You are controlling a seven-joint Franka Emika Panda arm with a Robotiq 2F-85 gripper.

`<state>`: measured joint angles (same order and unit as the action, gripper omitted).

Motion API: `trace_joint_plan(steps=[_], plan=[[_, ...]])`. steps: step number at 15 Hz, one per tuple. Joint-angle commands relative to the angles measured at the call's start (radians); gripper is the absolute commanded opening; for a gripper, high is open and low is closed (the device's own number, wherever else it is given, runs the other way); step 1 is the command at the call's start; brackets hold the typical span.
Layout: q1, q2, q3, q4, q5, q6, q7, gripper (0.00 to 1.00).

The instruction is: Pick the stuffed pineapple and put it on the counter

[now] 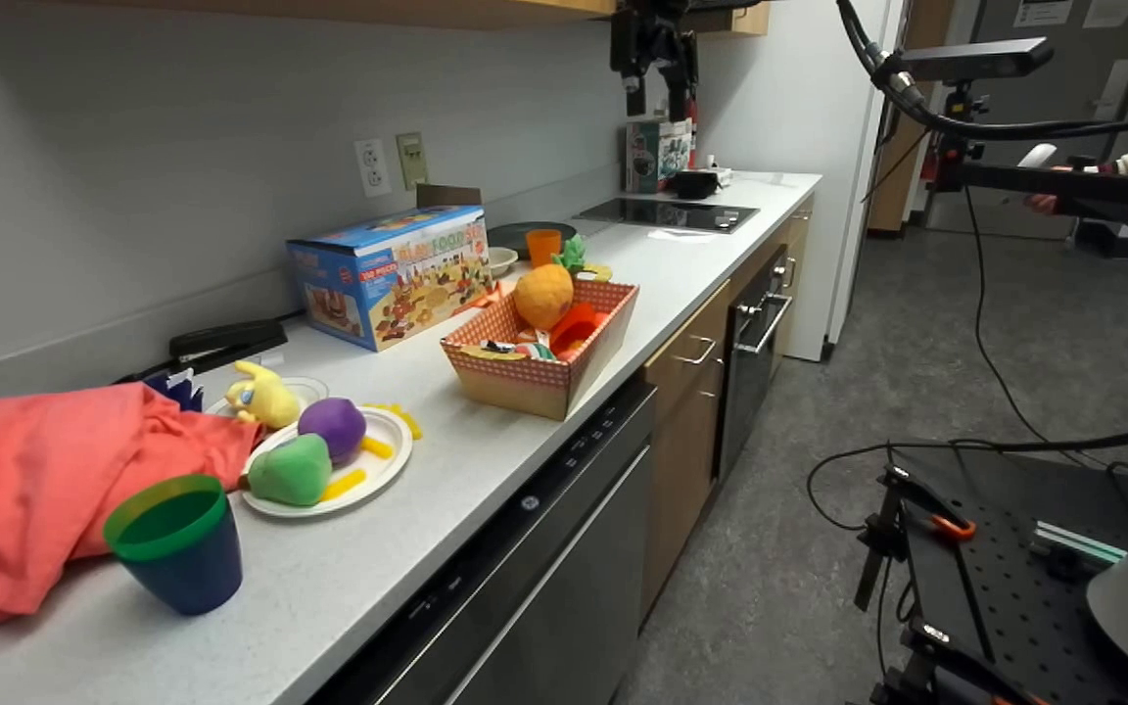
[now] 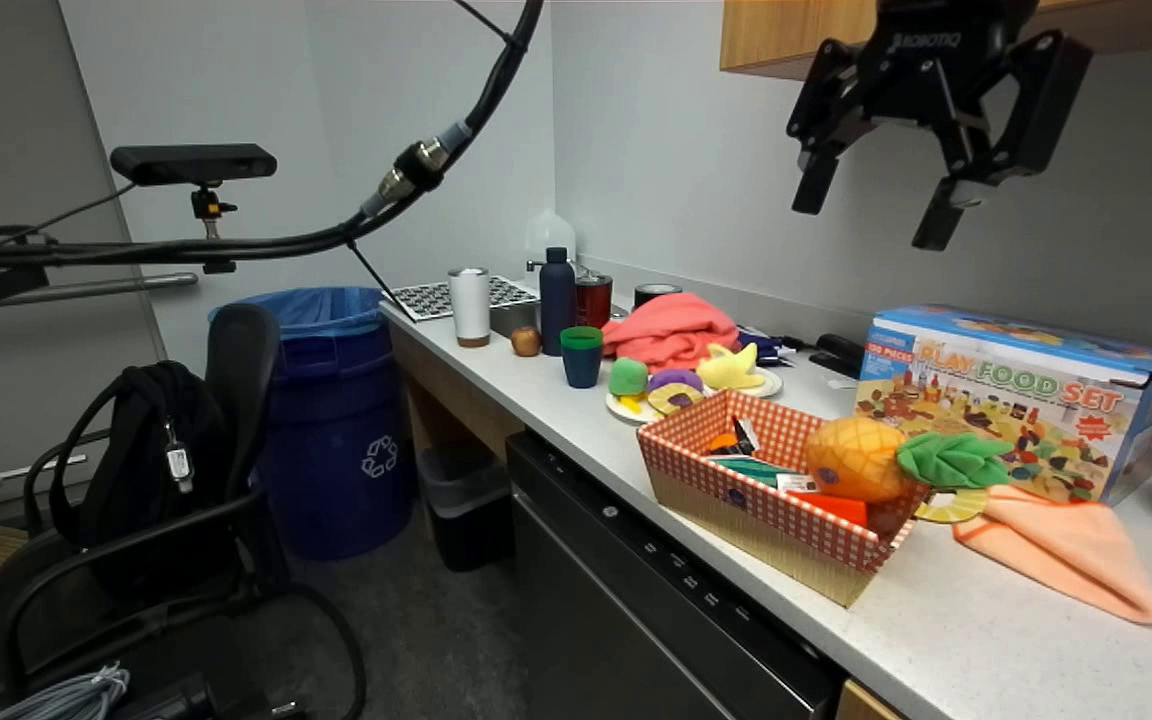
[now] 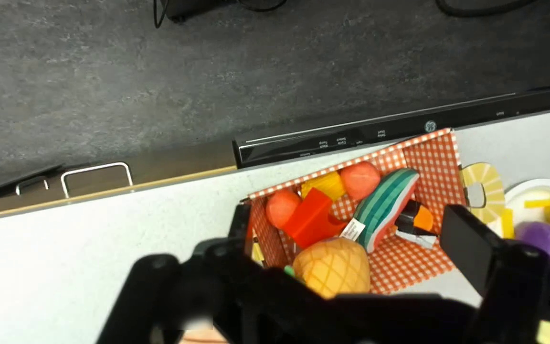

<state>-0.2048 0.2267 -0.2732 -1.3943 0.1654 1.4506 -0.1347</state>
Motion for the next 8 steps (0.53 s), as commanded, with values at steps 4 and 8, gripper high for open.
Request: trace_joint_plan(steps=[4, 8], plan=[[-0.072, 0.168, 0.045, 0.298, 0.014, -0.111, 0.034, 1.00], [-0.111, 0.280, 0.068, 0.463, 0.031, -0.149, 0.057, 1.00]])
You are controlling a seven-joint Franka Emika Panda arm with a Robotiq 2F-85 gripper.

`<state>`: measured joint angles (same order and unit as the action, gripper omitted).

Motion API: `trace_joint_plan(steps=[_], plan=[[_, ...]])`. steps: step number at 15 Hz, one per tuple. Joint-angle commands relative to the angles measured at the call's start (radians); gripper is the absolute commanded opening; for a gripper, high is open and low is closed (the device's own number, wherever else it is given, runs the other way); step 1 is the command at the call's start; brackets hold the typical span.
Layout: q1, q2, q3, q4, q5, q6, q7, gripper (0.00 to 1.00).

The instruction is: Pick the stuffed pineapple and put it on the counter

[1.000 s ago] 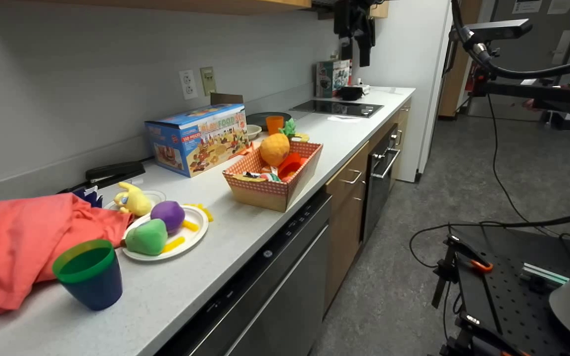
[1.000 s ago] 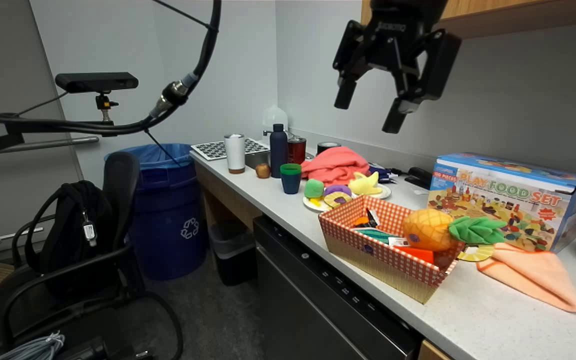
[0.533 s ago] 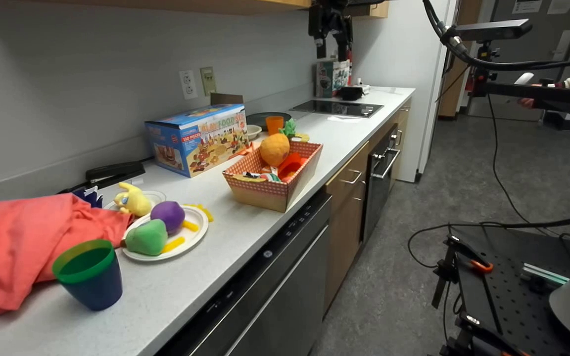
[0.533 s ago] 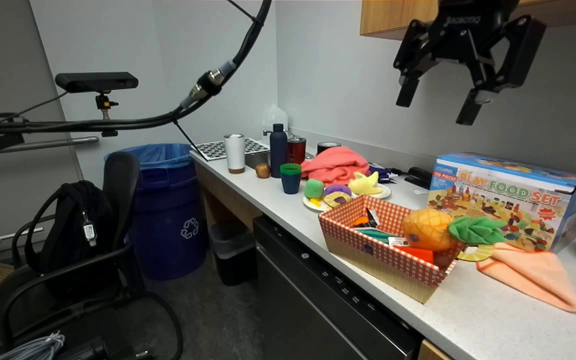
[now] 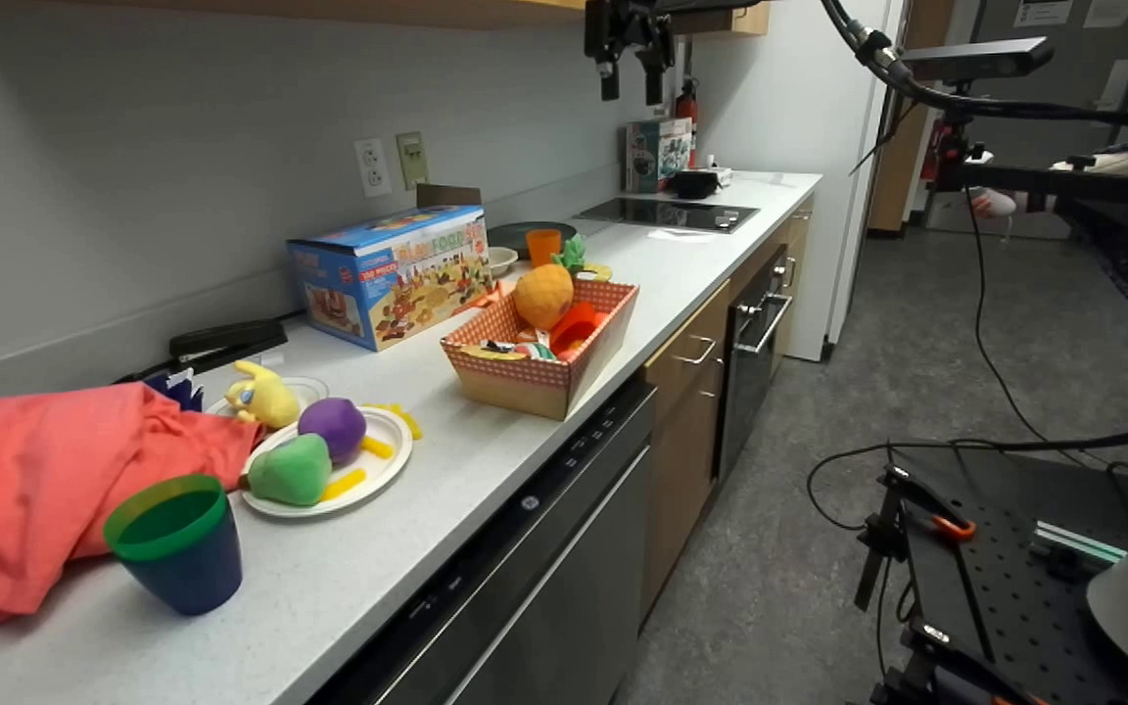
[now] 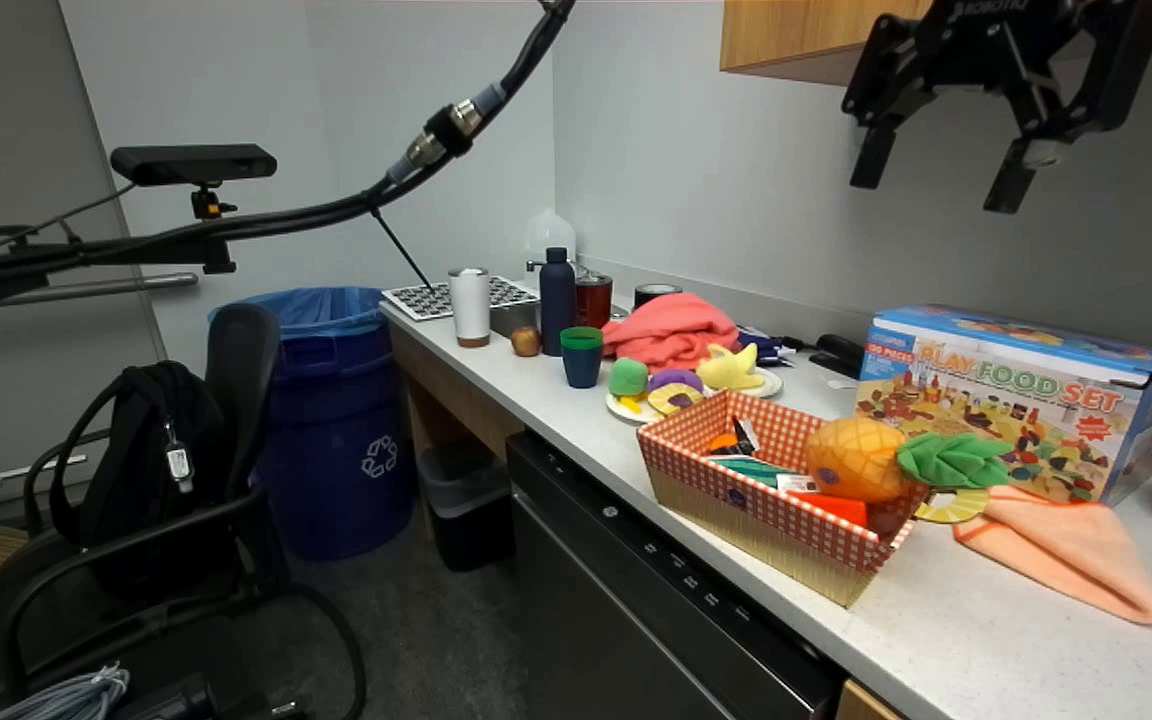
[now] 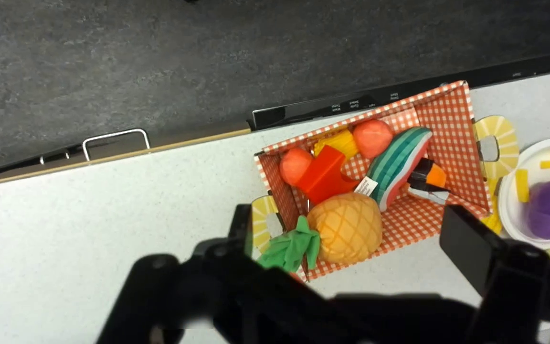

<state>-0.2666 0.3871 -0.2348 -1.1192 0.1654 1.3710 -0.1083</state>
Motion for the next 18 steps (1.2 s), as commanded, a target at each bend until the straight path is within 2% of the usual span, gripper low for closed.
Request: trace_joint_plan(steps=[1, 10, 12, 13, 18], plan=[[-0.042, 0.154, 0.010, 0.235, 0.046, -0.081, 0.038, 1.00], [-0.067, 0.361, 0.038, 0.577, 0.104, -0.173, 0.086, 1.00], [-0.065, 0.380, 0.041, 0.606, 0.105, -0.178, 0.090, 1.00], [-0.081, 0.372, 0.093, 0.592, 0.067, -0.162, 0.099, 1.00], [-0.101, 0.420, 0.147, 0.653, 0.063, -0.175, 0.116, 1.00]])
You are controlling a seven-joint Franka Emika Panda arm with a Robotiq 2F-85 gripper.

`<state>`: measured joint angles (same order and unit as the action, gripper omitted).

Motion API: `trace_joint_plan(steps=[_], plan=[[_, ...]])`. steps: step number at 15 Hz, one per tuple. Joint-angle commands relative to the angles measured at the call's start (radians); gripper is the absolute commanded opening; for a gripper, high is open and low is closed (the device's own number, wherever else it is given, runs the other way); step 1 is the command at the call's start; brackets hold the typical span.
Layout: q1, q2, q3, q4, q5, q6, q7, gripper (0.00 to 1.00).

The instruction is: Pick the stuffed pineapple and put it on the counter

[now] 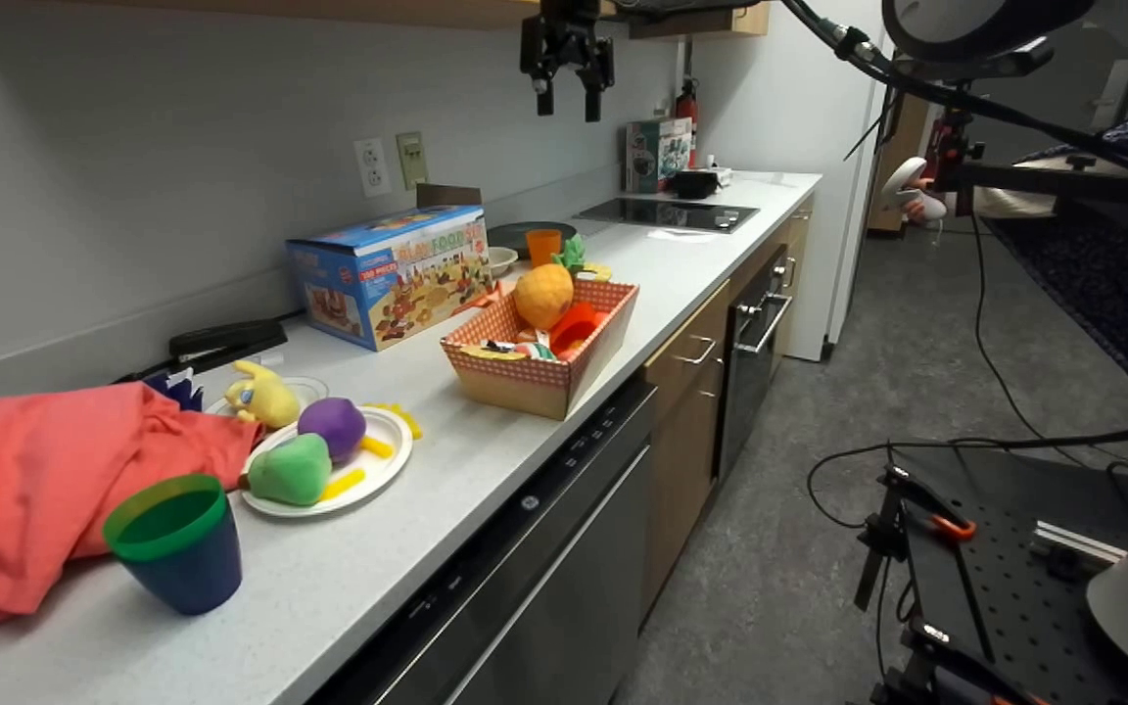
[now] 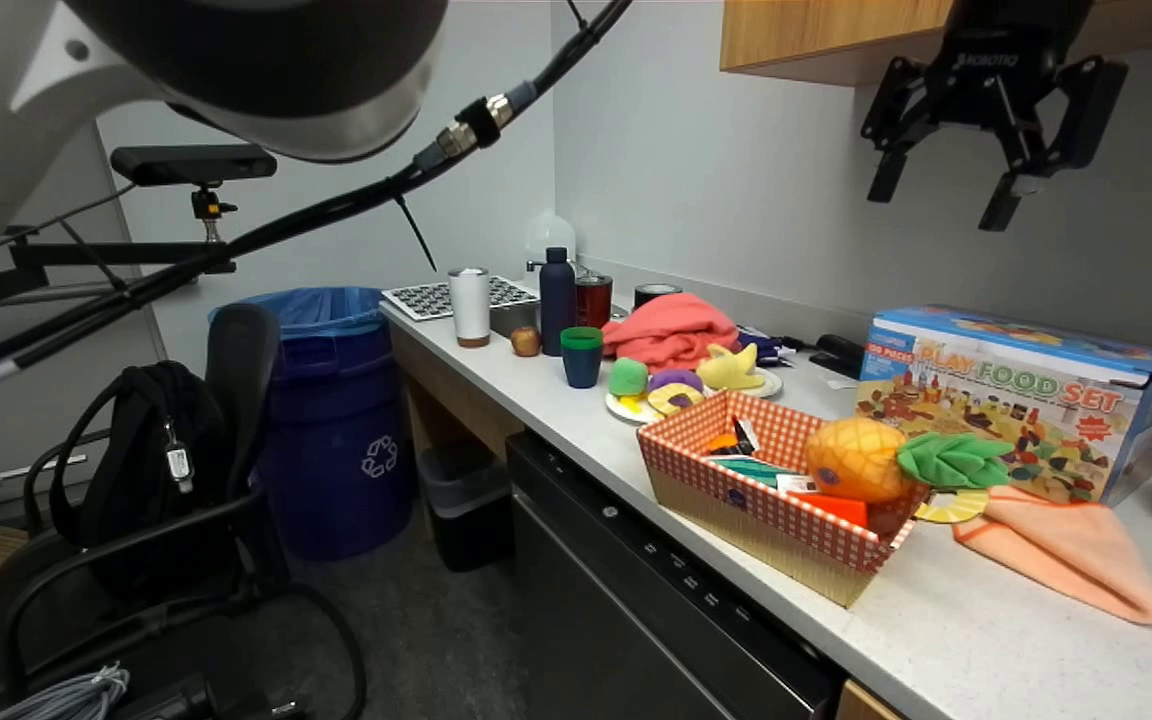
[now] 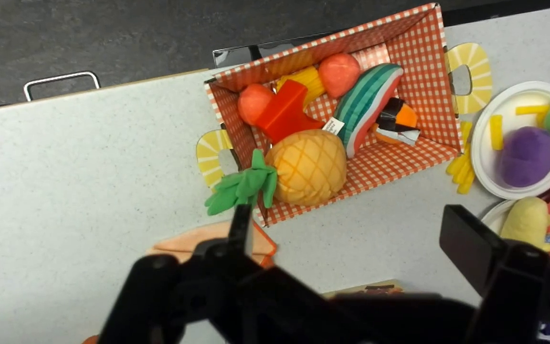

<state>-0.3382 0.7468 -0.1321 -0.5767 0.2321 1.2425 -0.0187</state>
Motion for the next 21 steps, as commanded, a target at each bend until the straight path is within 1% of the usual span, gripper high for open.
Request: trace_joint_plan(steps=[1, 2, 3, 5, 7, 8, 10, 11, 13, 14, 17, 19, 21], plan=[[-0.027, 0.070, 0.053, 0.121, -0.004, -0.046, 0.036, 1.00], [-0.027, 0.077, 0.058, 0.131, -0.008, -0.046, 0.038, 0.97], [-0.035, 0.086, 0.064, 0.141, -0.007, -0.046, 0.035, 0.74], [-0.037, 0.101, 0.069, 0.159, -0.016, -0.051, 0.039, 0.69], [-0.039, 0.113, 0.071, 0.173, -0.025, -0.055, 0.037, 0.53], [-0.040, 0.117, 0.073, 0.177, -0.026, -0.062, 0.037, 0.87], [-0.040, 0.125, 0.074, 0.187, -0.030, -0.071, 0.036, 0.90], [-0.039, 0.129, 0.075, 0.192, -0.032, -0.077, 0.036, 0.96], [-0.037, 0.133, 0.077, 0.201, -0.035, -0.083, 0.035, 1.00], [-0.037, 0.136, 0.078, 0.205, -0.037, -0.086, 0.035, 1.00], [-0.034, 0.126, 0.084, 0.163, -0.039, -0.072, 0.035, 1.00], [-0.032, 0.161, 0.092, 0.163, -0.038, -0.066, 0.031, 1.00], [-0.031, 0.225, 0.099, 0.186, -0.037, -0.073, 0.034, 1.00]])
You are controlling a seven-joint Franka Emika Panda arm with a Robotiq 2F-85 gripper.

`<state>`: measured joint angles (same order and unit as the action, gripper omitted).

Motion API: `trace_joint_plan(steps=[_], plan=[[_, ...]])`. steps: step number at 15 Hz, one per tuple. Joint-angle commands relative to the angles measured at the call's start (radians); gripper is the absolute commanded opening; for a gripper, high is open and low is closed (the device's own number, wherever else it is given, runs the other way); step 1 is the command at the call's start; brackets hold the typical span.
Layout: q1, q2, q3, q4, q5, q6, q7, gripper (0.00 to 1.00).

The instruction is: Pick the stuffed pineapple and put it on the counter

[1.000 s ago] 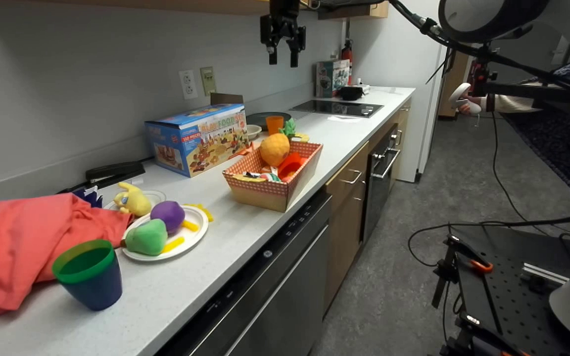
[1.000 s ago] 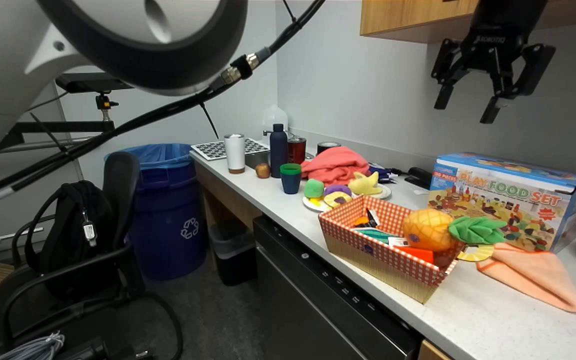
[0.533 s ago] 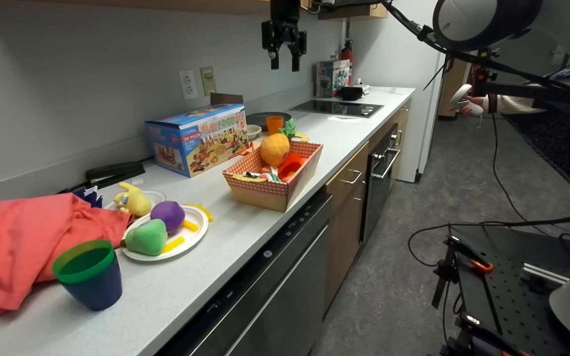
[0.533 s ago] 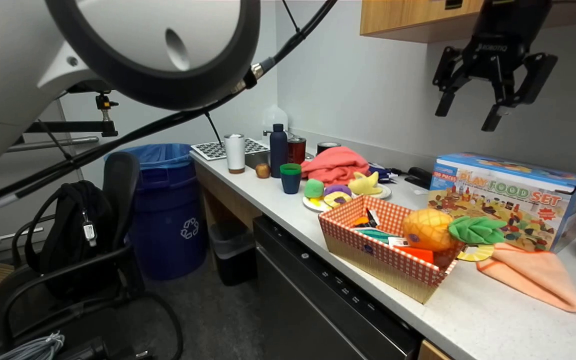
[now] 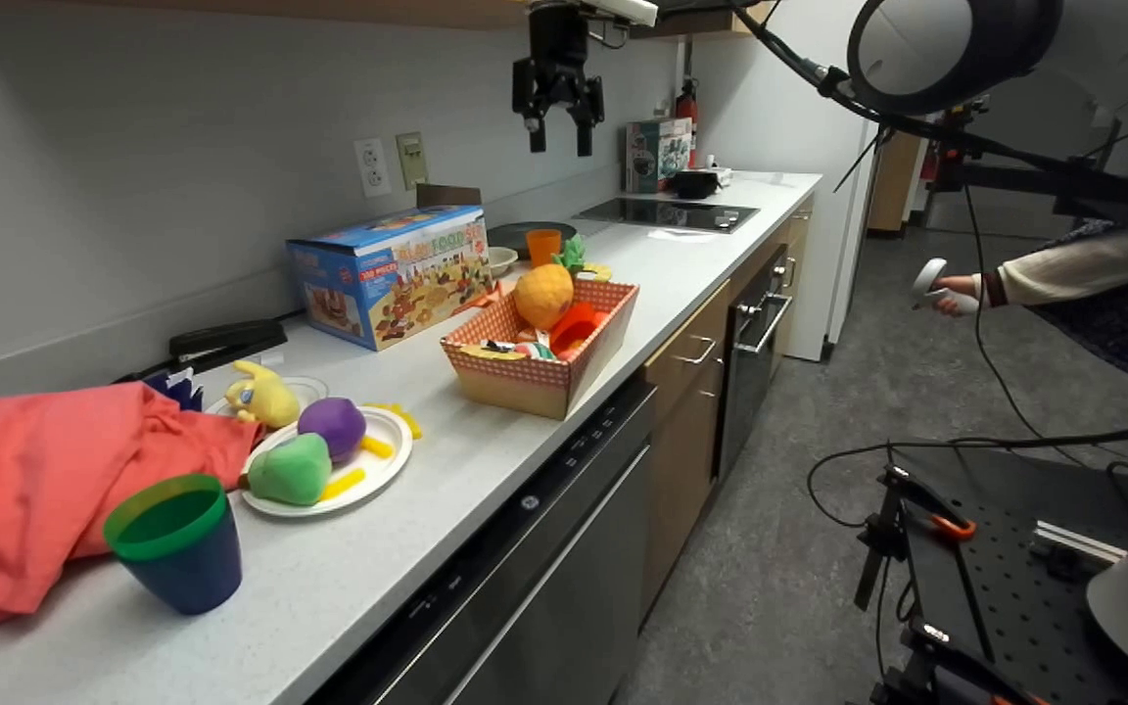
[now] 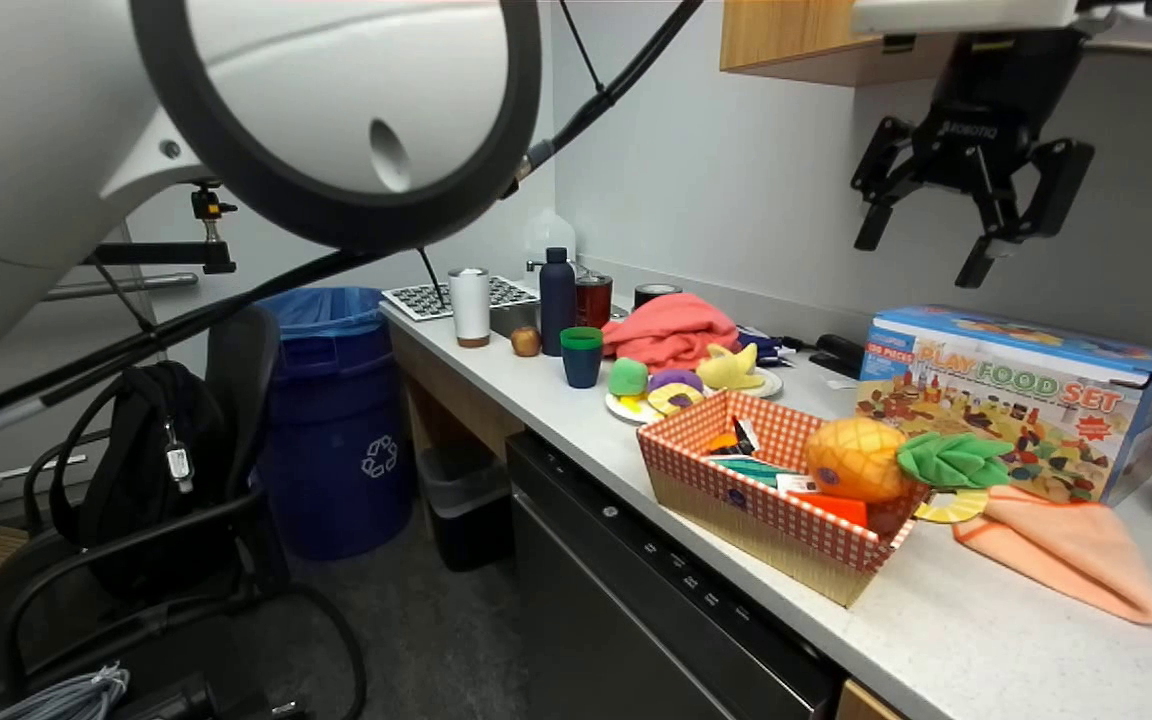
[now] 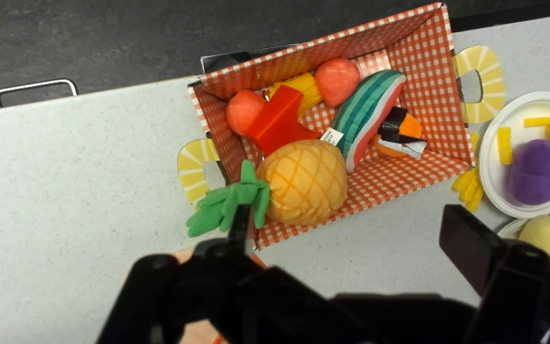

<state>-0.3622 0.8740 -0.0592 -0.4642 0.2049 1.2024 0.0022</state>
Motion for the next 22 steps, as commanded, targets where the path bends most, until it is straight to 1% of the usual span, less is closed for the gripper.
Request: trace_joint_plan(steps=[1, 6, 9, 13, 14, 15, 17, 22], plan=[[-0.006, 0.125, 0.028, 0.072, -0.011, -0.032, 0.014, 1.00], [-0.015, 0.247, 0.026, 0.083, -0.028, -0.042, -0.001, 1.00], [-0.008, 0.278, 0.024, 0.078, -0.045, -0.046, 0.007, 1.00], [-0.003, 0.281, 0.022, 0.069, -0.067, -0.043, -0.006, 1.00], [0.001, 0.278, 0.022, 0.066, -0.070, -0.040, -0.007, 0.96], [0.003, 0.269, 0.021, 0.053, -0.073, -0.030, -0.010, 0.74], [0.012, 0.251, 0.019, 0.025, -0.084, -0.013, -0.014, 0.69], [0.018, 0.247, 0.019, 0.023, -0.091, -0.011, -0.022, 0.28]])
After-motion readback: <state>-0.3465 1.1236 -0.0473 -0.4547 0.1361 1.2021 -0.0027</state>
